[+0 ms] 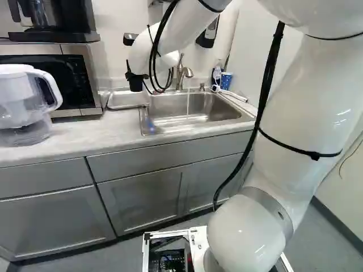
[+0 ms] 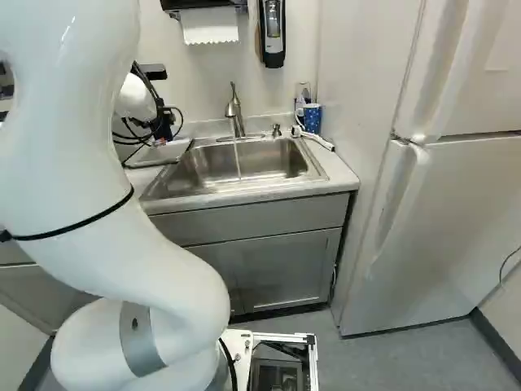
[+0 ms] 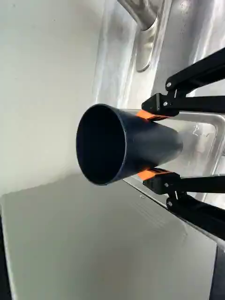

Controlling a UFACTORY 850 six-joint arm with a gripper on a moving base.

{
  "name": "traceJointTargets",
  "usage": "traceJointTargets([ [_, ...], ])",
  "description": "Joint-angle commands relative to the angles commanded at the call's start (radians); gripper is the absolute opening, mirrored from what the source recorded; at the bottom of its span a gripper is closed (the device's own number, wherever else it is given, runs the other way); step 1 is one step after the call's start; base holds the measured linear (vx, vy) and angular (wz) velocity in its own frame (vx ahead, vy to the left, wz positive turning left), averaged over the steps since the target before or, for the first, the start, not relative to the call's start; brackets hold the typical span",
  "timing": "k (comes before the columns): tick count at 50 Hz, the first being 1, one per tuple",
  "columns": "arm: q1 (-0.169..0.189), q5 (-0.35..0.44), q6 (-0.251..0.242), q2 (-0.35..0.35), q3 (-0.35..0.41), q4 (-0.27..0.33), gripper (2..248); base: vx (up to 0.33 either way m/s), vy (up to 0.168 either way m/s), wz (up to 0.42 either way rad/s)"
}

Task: Rinse the cup and place it in the tray

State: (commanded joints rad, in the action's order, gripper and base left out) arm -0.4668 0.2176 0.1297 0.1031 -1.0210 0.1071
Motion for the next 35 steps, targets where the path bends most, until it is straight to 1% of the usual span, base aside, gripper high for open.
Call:
traceJointTargets([
  [35,0.0,0.0,0.0,0.055,0.016,0.0,121,0.0,0.0,0.0],
])
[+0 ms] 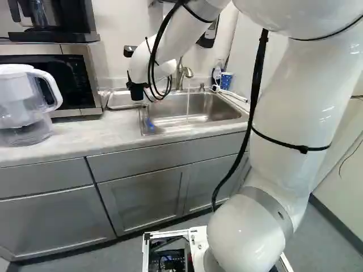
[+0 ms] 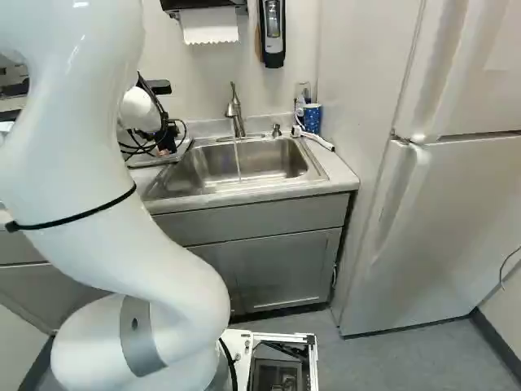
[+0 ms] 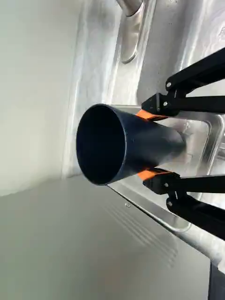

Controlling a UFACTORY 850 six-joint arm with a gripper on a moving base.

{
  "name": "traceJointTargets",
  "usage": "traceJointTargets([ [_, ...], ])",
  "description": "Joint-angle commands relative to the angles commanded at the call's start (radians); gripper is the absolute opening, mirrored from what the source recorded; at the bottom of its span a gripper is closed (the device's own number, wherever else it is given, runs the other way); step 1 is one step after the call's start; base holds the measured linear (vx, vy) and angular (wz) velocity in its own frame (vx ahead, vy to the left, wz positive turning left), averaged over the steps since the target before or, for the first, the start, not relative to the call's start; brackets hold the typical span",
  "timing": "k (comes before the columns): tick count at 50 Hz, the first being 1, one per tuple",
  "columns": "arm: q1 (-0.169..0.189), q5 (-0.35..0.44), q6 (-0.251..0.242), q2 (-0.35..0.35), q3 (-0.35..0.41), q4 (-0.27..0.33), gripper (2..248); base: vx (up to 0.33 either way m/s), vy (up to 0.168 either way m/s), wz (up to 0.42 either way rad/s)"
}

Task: Rinse the cup and place it in the tray

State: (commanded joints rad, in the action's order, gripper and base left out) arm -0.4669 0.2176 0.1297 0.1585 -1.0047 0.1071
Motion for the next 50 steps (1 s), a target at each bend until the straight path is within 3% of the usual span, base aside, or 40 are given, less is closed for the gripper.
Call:
traceJointTargets([
  [14,0.0,0.0,0.0,0.0,0.0,0.0,121,0.0,0.0,0.0],
  [15,0.0,0.0,0.0,0.0,0.0,0.0,144,0.0,0.0,0.0],
  [19,0.0,0.0,0.0,0.0,0.0,0.0,144,0.0,0.0,0.0],
  [20,0.0,0.0,0.0,0.0,0.0,0.0,177,0.0,0.0,0.0],
  [25,0.0,0.0,0.0,0.0,0.0,0.0,177,0.0,0.0,0.0],
  [26,0.0,0.0,0.0,0.0,0.0,0.0,211,0.0,0.0,0.0],
  [30,0.0,0.0,0.0,0.0,0.0,0.0,211,0.0,0.0,0.0],
  [31,0.0,0.0,0.0,0.0,0.0,0.0,245,0.0,0.0,0.0],
  [50,0.0,0.0,0.0,0.0,0.0,0.0,247,0.0,0.0,0.0],
])
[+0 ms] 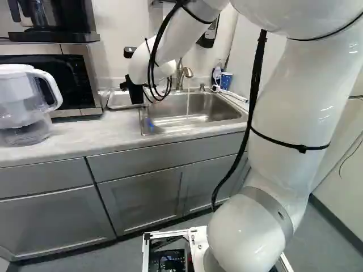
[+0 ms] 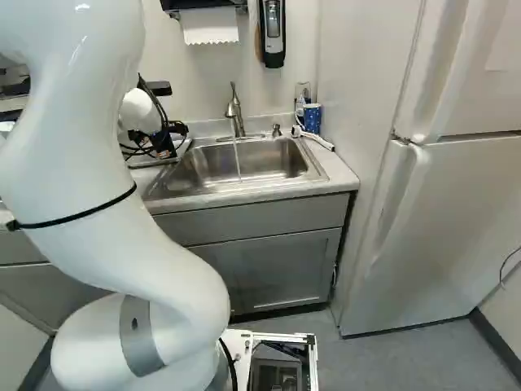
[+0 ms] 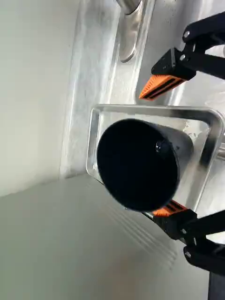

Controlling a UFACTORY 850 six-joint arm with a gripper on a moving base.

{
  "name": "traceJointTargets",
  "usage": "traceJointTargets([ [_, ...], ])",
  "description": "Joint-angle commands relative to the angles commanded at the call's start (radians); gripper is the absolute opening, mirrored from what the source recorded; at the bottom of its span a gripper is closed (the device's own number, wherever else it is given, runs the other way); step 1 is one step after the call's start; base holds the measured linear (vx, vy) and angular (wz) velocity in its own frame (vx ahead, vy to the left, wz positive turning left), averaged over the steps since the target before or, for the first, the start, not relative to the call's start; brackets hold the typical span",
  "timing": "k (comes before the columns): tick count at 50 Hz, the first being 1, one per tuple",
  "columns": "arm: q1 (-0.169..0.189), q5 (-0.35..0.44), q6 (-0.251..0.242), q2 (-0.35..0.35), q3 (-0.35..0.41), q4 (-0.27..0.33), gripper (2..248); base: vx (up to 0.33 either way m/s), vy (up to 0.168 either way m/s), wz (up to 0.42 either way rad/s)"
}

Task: Rinse the cup and place it in the tray

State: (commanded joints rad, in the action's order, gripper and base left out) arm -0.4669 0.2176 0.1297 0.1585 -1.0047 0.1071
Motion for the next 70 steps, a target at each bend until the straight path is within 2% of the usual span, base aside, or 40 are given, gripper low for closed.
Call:
traceJointTargets([
  [70,0.0,0.0,0.0,-0.093,-0.035,0.0,247,0.0,0.0,0.0],
])
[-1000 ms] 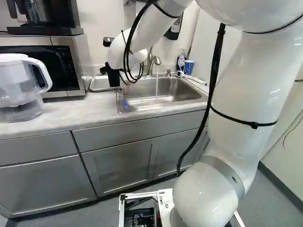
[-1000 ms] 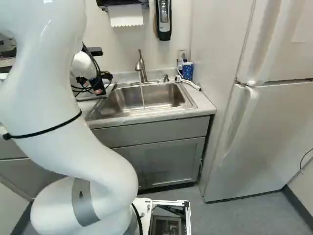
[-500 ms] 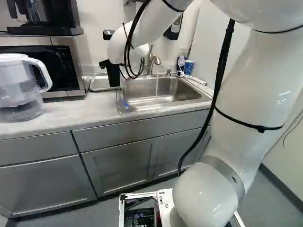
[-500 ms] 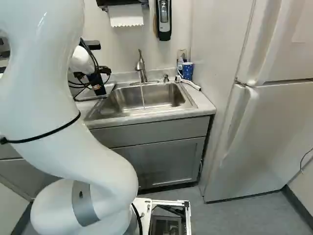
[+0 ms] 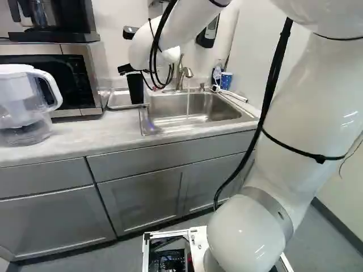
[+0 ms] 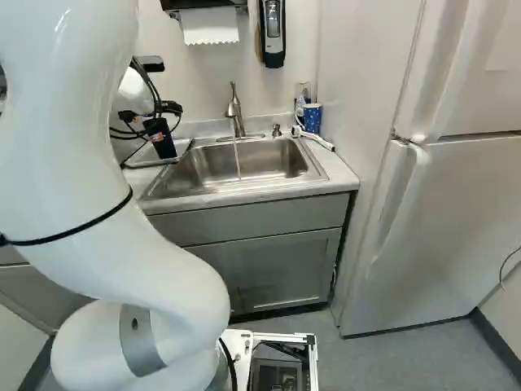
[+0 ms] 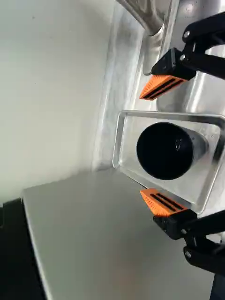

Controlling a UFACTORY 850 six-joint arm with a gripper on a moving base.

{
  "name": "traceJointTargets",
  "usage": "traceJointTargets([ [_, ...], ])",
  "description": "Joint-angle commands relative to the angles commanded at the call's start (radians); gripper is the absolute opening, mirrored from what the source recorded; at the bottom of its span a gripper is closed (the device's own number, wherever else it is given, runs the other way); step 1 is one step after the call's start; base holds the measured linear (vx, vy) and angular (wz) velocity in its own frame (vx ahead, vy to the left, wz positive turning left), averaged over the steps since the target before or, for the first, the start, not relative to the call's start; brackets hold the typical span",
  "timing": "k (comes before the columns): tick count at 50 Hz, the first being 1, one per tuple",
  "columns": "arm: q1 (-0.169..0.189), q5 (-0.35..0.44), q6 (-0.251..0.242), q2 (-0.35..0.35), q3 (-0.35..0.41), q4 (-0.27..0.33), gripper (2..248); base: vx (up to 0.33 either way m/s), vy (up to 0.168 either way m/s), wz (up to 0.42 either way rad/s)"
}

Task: Rinse the cup and place it in the tray

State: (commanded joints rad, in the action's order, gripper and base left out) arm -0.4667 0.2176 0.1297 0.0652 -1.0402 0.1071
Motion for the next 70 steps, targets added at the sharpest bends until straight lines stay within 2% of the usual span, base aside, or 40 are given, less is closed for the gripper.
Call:
traceJointTargets([
  [18,0.021,0.0,0.0,-0.041,0.004,0.008,247,0.0,0.0,0.0],
  [57,0.126,0.0,0.0,-0.163,0.041,0.098,247,0.0,0.0,0.0],
  [70,0.163,0.0,0.0,-0.189,0.06,0.098,247,0.0,0.0,0.0],
])
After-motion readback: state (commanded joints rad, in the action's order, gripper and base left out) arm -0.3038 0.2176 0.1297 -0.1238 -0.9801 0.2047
